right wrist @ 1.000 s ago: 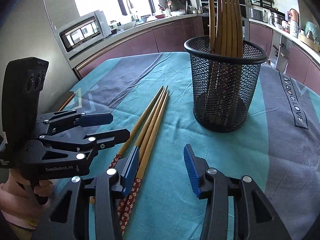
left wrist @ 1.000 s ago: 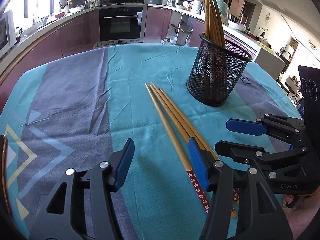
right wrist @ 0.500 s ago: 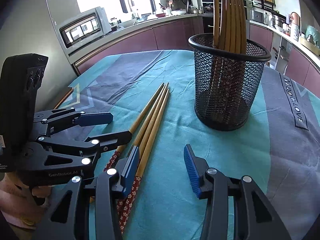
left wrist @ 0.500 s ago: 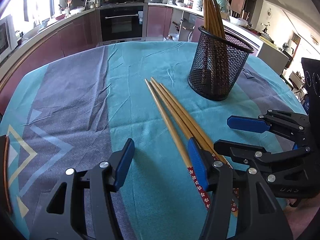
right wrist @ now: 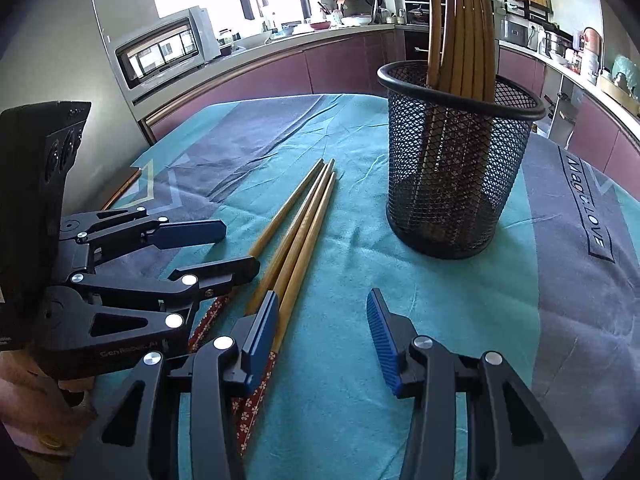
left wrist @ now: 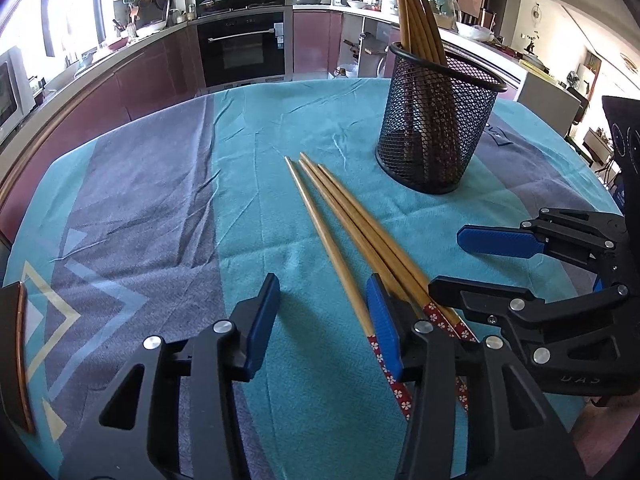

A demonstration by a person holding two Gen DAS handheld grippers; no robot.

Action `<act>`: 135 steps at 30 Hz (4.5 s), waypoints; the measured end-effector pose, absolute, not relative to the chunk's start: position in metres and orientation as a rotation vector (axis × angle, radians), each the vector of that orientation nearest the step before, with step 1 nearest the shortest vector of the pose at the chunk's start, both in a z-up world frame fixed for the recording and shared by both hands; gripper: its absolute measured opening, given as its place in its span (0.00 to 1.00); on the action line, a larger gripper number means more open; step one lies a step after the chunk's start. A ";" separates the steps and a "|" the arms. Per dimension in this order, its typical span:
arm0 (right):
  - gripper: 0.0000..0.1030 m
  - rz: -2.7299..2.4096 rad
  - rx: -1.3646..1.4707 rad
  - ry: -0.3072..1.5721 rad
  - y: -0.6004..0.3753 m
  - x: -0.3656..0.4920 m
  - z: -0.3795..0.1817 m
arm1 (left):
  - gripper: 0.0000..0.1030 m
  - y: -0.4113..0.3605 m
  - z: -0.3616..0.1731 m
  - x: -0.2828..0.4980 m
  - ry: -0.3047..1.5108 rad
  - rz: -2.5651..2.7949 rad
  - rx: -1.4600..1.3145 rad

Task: Organize utensils
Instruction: 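Move both grippers back down to the chopsticks on the cloth, then grasp a chopstick with the left gripper while the right grasps another, then raise the left gripper's chopstick into the mesh cup while the right inserts its own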

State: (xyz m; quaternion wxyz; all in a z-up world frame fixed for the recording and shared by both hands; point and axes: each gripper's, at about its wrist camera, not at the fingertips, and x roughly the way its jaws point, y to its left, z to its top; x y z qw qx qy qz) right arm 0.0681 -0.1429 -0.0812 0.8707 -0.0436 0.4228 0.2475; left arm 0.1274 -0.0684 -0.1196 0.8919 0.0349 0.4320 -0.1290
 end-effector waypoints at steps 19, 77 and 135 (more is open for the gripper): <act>0.29 0.527 -0.095 0.899 -0.138 0.069 -0.080 | 0.36 -0.063 -0.118 0.130 0.906 -0.282 0.052; 0.05 0.542 0.013 0.857 -0.154 0.082 -0.064 | 0.07 -0.057 -0.100 0.143 0.878 -0.262 -0.042; 0.05 0.561 0.159 0.628 -0.212 0.055 0.013 | 0.07 -0.043 -0.011 0.104 0.669 -0.450 -0.182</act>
